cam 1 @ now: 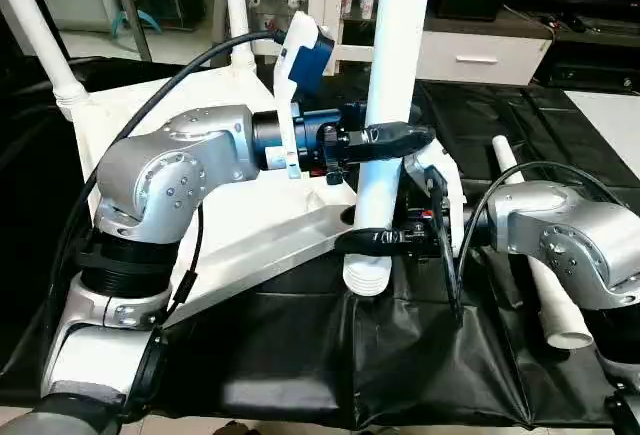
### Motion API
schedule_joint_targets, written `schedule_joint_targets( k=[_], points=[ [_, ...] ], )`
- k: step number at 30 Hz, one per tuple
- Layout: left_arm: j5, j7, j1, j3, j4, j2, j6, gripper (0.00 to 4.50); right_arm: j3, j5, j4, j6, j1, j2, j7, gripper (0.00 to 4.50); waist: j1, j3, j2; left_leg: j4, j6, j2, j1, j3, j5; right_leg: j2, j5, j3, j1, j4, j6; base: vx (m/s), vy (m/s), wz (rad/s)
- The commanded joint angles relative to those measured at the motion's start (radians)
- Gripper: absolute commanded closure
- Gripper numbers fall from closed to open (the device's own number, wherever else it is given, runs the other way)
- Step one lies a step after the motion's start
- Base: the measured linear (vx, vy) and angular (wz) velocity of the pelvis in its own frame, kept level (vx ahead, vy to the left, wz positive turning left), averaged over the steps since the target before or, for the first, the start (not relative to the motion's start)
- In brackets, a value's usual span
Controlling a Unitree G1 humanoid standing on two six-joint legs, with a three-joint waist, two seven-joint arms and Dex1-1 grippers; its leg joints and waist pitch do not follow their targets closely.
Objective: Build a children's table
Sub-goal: Pick table leg
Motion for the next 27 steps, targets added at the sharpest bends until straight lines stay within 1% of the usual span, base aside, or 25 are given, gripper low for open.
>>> schedule_joint_targets(
  k=[1, 2, 3, 4, 6, 7, 8, 9, 11, 12, 13, 15, 16, 17, 18, 19, 20, 21, 22, 23, 24, 25, 26, 27],
  points=[
    [0.026, 0.019, -0.033, 0.003, -0.004, -0.002, -0.026, 2.71, -0.001, -0.020, 0.009, 0.005, 0.014, -0.013, -0.014, 2.54, 0.001, -0.078, -0.005, -0.065, 0.001, 0.027, 0.005, -0.002, -0.109, -0.041, -0.214, 0.043, 0.066, -0.061, -0.211, 0.000, 0.000, 0.00],
    [0.020, 0.030, -0.036, 0.011, 0.005, -0.006, -0.015, 2.36, -0.002, -0.022, 0.011, 0.004, 0.014, -0.010, -0.017, 2.56, 0.002, -0.078, -0.006, -0.064, 0.001, 0.026, 0.005, -0.002, -0.109, -0.040, -0.213, 0.043, 0.066, -0.062, -0.211, 0.000, 0.000, 0.00],
    [0.019, 0.033, -0.036, 0.012, 0.006, -0.007, -0.013, 2.15, -0.002, -0.023, 0.012, 0.003, 0.014, -0.010, -0.018, 2.56, 0.001, -0.078, -0.008, -0.064, 0.000, 0.026, 0.005, -0.001, -0.108, -0.041, -0.212, 0.043, 0.066, -0.061, -0.211, 0.000, 0.000, 0.00],
    [0.011, 0.034, -0.037, 0.018, 0.010, -0.007, -0.003, 2.01, -0.004, -0.024, 0.014, 0.002, 0.014, -0.006, -0.023, 2.57, 0.002, -0.077, -0.008, -0.064, 0.001, 0.025, 0.005, -0.001, -0.110, -0.040, -0.220, 0.042, 0.065, -0.062, -0.208, 0.000, 0.000, 0.00],
    [-0.013, 0.049, -0.038, 0.044, 0.019, -0.015, 0.014, 1.95, -0.011, -0.027, 0.020, -0.003, 0.014, 0.004, -0.039, 2.58, 0.001, -0.078, -0.008, -0.064, 0.001, 0.026, 0.005, -0.002, -0.110, -0.040, -0.225, 0.042, 0.065, -0.062, -0.207, 0.000, 0.000, 0.00],
    [-0.016, 0.052, -0.039, 0.047, 0.020, -0.016, 0.016, 1.81, -0.012, -0.027, 0.021, -0.003, 0.014, 0.006, -0.041, 2.60, 0.002, -0.079, -0.007, -0.063, -0.001, 0.025, 0.004, -0.001, -0.104, -0.041, -0.215, 0.042, 0.066, -0.061, -0.211, 0.000, 0.000, 0.00],
    [-0.018, 0.054, -0.038, 0.052, 0.022, -0.017, 0.015, 1.81, -0.014, -0.026, 0.022, -0.004, 0.013, 0.009, -0.047, 2.60, 0.002, -0.079, -0.008, -0.063, 0.000, 0.025, 0.004, -0.002, -0.103, -0.041, -0.210, 0.042, 0.066, -0.061, -0.212, 0.000, 0.000, 0.00],
    [-0.020, 0.062, -0.036, 0.061, 0.025, -0.020, 0.013, 1.66, -0.019, -0.029, 0.027, -0.007, 0.013, 0.015, -0.059, 2.60, 0.002, -0.079, -0.006, -0.063, 0.000, 0.025, 0.004, -0.002, -0.102, -0.040, -0.208, 0.042, 0.066, -0.061, -0.212, 0.000, 0.000, 0.00],
    [-0.027, 0.071, -0.028, 0.078, 0.028, -0.023, 0.009, 1.51, -0.033, -0.038, 0.039, -0.014, 0.011, 0.031, -0.091, 2.61, 0.000, -0.078, -0.006, -0.063, -0.001, 0.024, 0.004, -0.001, -0.105, -0.040, -0.211, 0.042, 0.065, -0.062, -0.212, 0.000, 0.000, 0.00],
    [-0.028, 0.075, -0.023, 0.086, 0.031, -0.023, 0.005, 1.44, -0.050, -0.049, 0.055, -0.022, 0.008, 0.045, -0.124, 2.62, 0.000, -0.079, -0.006, -0.063, -0.002, 0.024, 0.004, -0.001, -0.107, -0.040, -0.215, 0.041, 0.065, -0.062, -0.212, 0.000, 0.000, 0.00],
    [-0.021, 0.091, -0.017, 0.102, 0.040, -0.024, -0.014, 1.34, -0.078, -0.065, 0.088, -0.038, 0.000, 0.063, -0.170, 2.62, 0.000, -0.079, -0.006, -0.064, -0.004, 0.024, 0.003, -0.001, -0.104, -0.040, -0.214, 0.042, 0.065, -0.061, -0.212, 0.000, 0.000, 0.00],
    [-0.021, 0.091, -0.017, 0.102, 0.040, -0.024, -0.014, 1.16, -0.078, -0.065, 0.088, -0.038, 0.000, 0.063, -0.170, 2.62, -0.001, -0.080, -0.005, -0.063, -0.011, 0.023, 0.004, -0.002, -0.108, -0.040, -0.221, 0.041, 0.064, -0.062, -0.207, 0.000, 0.000, 0.00],
    [-0.002, 0.124, -0.005, 0.132, 0.060, -0.025, -0.049, 1.12, -0.129, -0.095, 0.145, -0.068, -0.013, 0.092, -0.260, 2.62, -0.001, -0.078, -0.005, -0.065, -0.014, 0.024, 0.004, -0.002, -0.111, -0.040, -0.226, 0.041, 0.062, -0.064, -0.205, 0.000, 0.000, 0.00],
    [0.002, 0.128, 0.007, 0.142, 0.065, -0.021, -0.061, 1.12, -0.154, -0.104, 0.165, -0.077, -0.016, 0.101, -0.299, 2.62, -0.003, -0.079, -0.007, -0.064, -0.021, 0.021, 0.005, -0.001, -0.118, -0.039, -0.241, 0.040, 0.062, -0.065, -0.200, 0.000, 0.000, 0.00],
    [0.037, 0.130, 0.049, 0.146, 0.075, -0.004, -0.103, 1.11, -0.205, -0.132, 0.203, -0.102, -0.015, 0.111, -0.385, 2.62, -0.004, -0.077, -0.008, -0.065, -0.028, 0.021, 0.003, -0.001, -0.114, -0.040, -0.254, 0.041, 0.061, -0.068, -0.191, 0.000, 0.000, 0.00],
    [0.075, 0.128, 0.076, 0.128, 0.078, 0.012, -0.136, 1.11, -0.222, -0.147, 0.214, -0.112, -0.010, 0.109, -0.420, 2.63, -0.004, -0.077, -0.007, -0.066, -0.032, 0.021, 0.005, 0.000, -0.118, -0.039, -0.262, 0.040, 0.060, -0.069, -0.185, 0.000, 0.000, 0.00],
    [0.075, 0.128, 0.076, 0.128, 0.078, 0.012, -0.136, 1.11, -0.222, -0.147, 0.214, -0.112, -0.010, 0.109, -0.420, 2.63, -0.006, -0.080, -0.005, -0.065, -0.034, 0.021, 0.006, 0.000, -0.112, -0.037, -0.254, 0.041, 0.061, -0.066, -0.172, 0.000, 0.000, 0.00],
    [0.102, 0.126, 0.093, 0.113, 0.079, 0.023, -0.158, 1.11, -0.229, -0.155, 0.217, -0.118, -0.006, 0.106, -0.435, 2.63, -0.005, -0.082, -0.004, -0.065, -0.032, 0.020, 0.007, 0.000, -0.103, -0.036, -0.240, 0.041, 0.062, -0.064, -0.170, 0.000, 0.000, 0.00],
    [0.102, 0.126, 0.093, 0.113, 0.079, 0.023, -0.158, 1.11, -0.229, -0.155, 0.217, -0.118, -0.006, 0.106, -0.435, 2.63, -0.005, -0.082, -0.003, -0.065, -0.025, 0.021, 0.007, 0.000, -0.089, -0.034, -0.210, 0.041, 0.062, -0.061, -0.169, 0.000, 0.000, 0.00],
    [0.132, 0.132, 0.102, 0.087, 0.087, 0.030, -0.173, 1.11, -0.231, -0.159, 0.212, -0.119, 0.001, 0.103, -0.440, 2.63, -0.005, -0.082, -0.002, -0.065, -0.022, 0.020, 0.006, 0.000, -0.087, -0.034, -0.200, 0.041, 0.063, -0.060, -0.173, 0.000, 0.000, 0.00],
    [0.209, 0.148, 0.128, 0.019, 0.112, 0.045, -0.211, 1.11, -0.233, -0.168, 0.191, -0.117, 0.022, 0.095, -0.448, 2.63, -0.003, -0.082, 0.000, -0.067, -0.014, 0.024, 0.009, -0.002, -0.092, -0.035, -0.190, 0.040, 0.061, -0.061, -0.174, 0.000, 0.000, 0.00],
    [0.251, 0.156, 0.144, -0.023, 0.130, 0.049, -0.233, 1.11, -0.232, -0.172, 0.172, -0.113, 0.039, 0.089, -0.450, 2.63, -0.003, -0.080, 0.000, -0.067, -0.007, 0.025, 0.010, 0.000, -0.103, -0.036, -0.182, 0.042, 0.061, -0.063, -0.173, 0.000, 0.000, 0.00],
    [0.274, 0.162, 0.153, -0.048, 0.143, 0.048, -0.249, 1.11, -0.231, -0.173, 0.155, -0.107, 0.051, 0.088, -0.452, 2.63, -0.003, -0.081, 0.015, -0.067, -0.012, 0.024, 0.009, -0.003, -0.103, -0.037, -0.176, 0.042, 0.063, -0.058, -0.180, 0.000, 0.000, 0.00],
    [0.310, 0.171, 0.167, -0.087, 0.163, 0.045, -0.274, 1.11, -0.230, -0.175, 0.128, -0.097, 0.071, 0.087, -0.456, 2.63, -0.003, -0.082, 0.007, -0.066, -0.009, 0.025, 0.009, 0.000, -0.095, -0.036, -0.156, 0.043, 0.064, -0.061, -0.177, 0.000, 0.000, 0.00]
  ],
)
